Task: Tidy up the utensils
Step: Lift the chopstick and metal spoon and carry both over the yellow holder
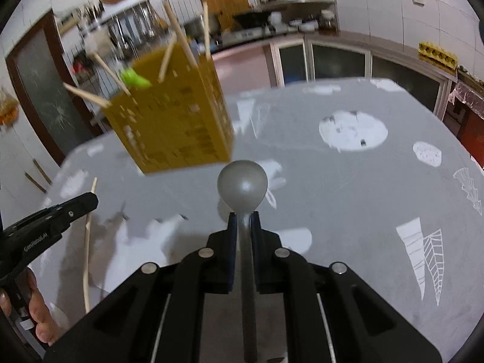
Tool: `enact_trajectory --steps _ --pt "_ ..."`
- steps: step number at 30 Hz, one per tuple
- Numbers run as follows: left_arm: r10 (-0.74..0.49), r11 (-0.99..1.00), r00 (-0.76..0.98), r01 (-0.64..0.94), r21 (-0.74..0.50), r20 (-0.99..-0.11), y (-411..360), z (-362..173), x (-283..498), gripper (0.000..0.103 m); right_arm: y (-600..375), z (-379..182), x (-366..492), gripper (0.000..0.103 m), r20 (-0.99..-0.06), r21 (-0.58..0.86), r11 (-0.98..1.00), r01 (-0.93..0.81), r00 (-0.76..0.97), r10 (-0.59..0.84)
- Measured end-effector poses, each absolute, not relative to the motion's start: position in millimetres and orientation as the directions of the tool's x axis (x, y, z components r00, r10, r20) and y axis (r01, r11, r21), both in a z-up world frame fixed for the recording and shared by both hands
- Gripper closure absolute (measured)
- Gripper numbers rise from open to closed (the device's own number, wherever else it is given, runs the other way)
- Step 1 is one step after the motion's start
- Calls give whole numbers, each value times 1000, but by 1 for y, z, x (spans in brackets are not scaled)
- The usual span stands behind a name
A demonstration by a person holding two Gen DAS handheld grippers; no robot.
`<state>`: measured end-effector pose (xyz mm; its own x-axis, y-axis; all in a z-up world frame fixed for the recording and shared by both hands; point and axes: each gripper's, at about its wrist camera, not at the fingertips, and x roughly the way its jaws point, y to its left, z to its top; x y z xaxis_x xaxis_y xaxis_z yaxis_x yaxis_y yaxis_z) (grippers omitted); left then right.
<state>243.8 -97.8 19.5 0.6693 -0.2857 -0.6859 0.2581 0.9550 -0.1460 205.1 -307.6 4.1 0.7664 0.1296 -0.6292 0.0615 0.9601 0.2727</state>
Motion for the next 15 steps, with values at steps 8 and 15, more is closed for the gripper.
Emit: enact_trajectory --steps 8,15 --pt "-305 952 779 270 -145 -548 -80 65 225 98 -299 34 195 94 -487 296 955 23 863 130" --pt "-303 953 827 274 -131 -474 -69 83 219 99 -290 43 198 99 -442 249 969 13 891 101"
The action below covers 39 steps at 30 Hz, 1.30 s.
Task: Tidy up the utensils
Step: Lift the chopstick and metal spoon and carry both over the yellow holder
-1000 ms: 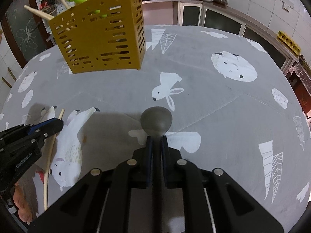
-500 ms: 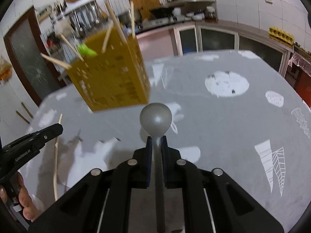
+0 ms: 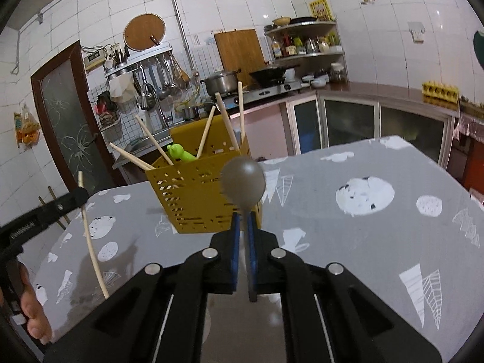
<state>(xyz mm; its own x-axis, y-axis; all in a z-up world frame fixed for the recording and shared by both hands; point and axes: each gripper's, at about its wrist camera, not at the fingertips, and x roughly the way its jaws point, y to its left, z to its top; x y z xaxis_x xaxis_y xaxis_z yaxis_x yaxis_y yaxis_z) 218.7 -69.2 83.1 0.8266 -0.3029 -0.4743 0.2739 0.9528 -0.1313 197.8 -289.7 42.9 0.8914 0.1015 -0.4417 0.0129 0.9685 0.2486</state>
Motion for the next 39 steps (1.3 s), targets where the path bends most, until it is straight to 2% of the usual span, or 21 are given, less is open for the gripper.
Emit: enact_trajectory --steps 5,13,15,16,17,21,23,27,31,35,39 --pt "-302 953 824 274 -130 -480 -65 80 224 98 -289 33 209 99 -475 238 971 19 874 99" --pt "-284 959 804 239 -155 -522 -54 67 254 98 -303 8 248 97 -599 195 976 96 799 41" --pt "-275 961 801 230 -150 -532 -51 64 262 98 -305 -1 262 76 -636 175 978 112 771 26" --pt "-274 962 794 228 -152 -542 -50 62 269 98 -304 -4 266 51 -642 171 978 119 767 19" --pt "-275 961 789 227 -156 -549 -51 61 272 98 -304 -7 272 48 -646 161 979 125 763 9" --pt "-276 961 777 226 -159 -566 -48 54 283 98 -300 -23 295 55 -691 131 983 128 723 -2" --pt "-278 961 774 228 -159 -569 -48 51 287 98 -297 -30 306 67 -717 120 984 133 697 -7" --pt "-282 959 769 227 -167 -574 -45 47 293 98 -295 -38 322 70 -740 113 983 145 673 -14" --pt "-283 959 768 226 -170 -574 -44 46 297 98 -291 -40 335 78 -754 94 984 150 656 -28" --pt "-291 957 767 232 -175 -573 -45 46 296 98 -293 -44 349 91 -771 76 982 170 635 -50" --pt "-298 955 769 241 -175 -566 -46 50 296 98 -297 -41 346 95 -763 89 981 173 645 -45"
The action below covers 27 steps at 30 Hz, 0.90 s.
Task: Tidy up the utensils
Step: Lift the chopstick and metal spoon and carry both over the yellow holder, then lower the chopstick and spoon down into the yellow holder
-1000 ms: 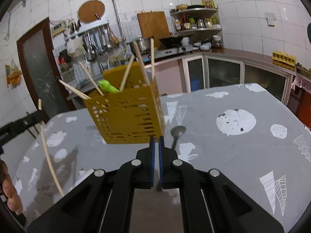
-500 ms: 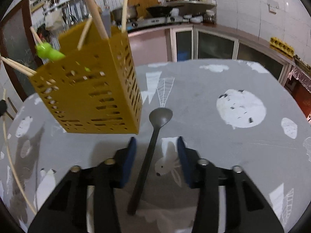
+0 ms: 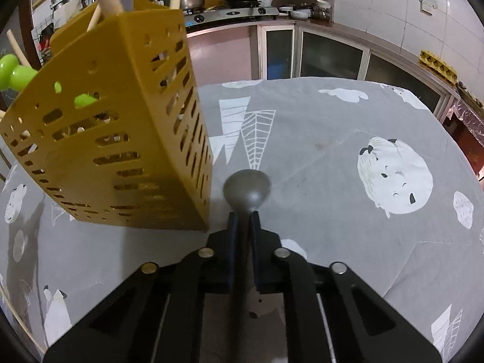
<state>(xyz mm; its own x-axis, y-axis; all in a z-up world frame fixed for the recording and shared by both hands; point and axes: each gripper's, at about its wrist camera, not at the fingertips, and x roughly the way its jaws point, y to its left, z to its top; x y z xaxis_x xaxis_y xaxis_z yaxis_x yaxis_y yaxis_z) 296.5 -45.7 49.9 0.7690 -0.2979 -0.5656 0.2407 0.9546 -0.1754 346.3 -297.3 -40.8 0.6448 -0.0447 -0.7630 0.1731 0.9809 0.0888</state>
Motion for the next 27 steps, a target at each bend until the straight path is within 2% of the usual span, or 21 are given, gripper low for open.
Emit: enact_trajectory --steps 6,13,21,27 --pt "-309 951 779 253 -177 -545 -48 58 292 98 -311 -25 321 95 -717 162 972 169 698 -2" --pt "-326 945 799 278 -171 -506 -55 73 278 98 -334 9 274 95 -558 370 919 134 823 104" --pt "-336 942 830 289 -173 -445 -53 101 265 99 -338 57 234 95 -335 413 908 66 939 84" --pt "-338 941 845 292 -171 -415 -52 118 263 99 -327 84 222 95 -234 409 912 9 967 96"
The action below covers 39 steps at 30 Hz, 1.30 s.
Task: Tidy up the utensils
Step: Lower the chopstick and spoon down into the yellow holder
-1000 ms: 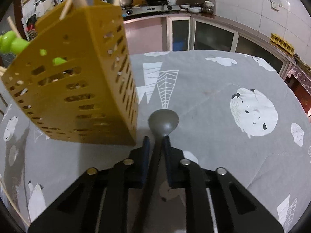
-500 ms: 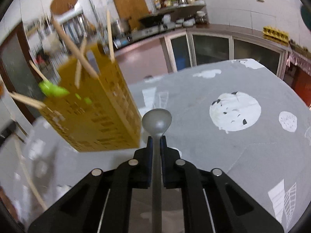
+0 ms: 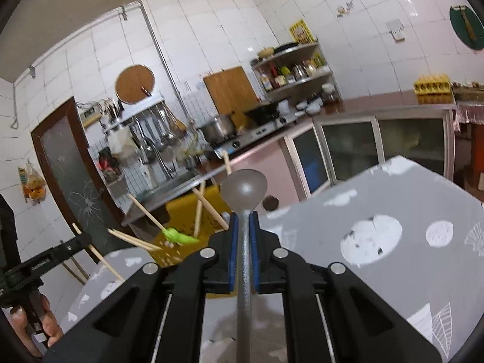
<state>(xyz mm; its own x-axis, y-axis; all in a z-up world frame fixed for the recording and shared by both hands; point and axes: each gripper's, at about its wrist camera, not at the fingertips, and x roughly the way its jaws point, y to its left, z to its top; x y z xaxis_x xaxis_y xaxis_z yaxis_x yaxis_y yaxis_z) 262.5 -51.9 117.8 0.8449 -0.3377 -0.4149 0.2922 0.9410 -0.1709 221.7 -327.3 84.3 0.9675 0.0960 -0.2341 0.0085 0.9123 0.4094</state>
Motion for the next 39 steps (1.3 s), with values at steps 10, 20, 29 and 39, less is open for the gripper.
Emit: enact_trajectory --steps 10,20,29,39 --pt "-353 935 865 313 -167 -356 -54 156 261 99 -307 109 227 95 -171 371 927 -53 977 125" --pt "-348 937 897 326 -124 -272 -60 207 267 99 -279 140 249 95 -72 312 942 -120 986 149" --pt "-338 941 907 321 -105 -253 -68 228 302 99 -259 146 290 95 -43 235 967 -104 992 117" --pt "-328 944 908 322 -70 -261 -79 212 336 99 -252 128 333 95 -55 207 976 -73 995 86"
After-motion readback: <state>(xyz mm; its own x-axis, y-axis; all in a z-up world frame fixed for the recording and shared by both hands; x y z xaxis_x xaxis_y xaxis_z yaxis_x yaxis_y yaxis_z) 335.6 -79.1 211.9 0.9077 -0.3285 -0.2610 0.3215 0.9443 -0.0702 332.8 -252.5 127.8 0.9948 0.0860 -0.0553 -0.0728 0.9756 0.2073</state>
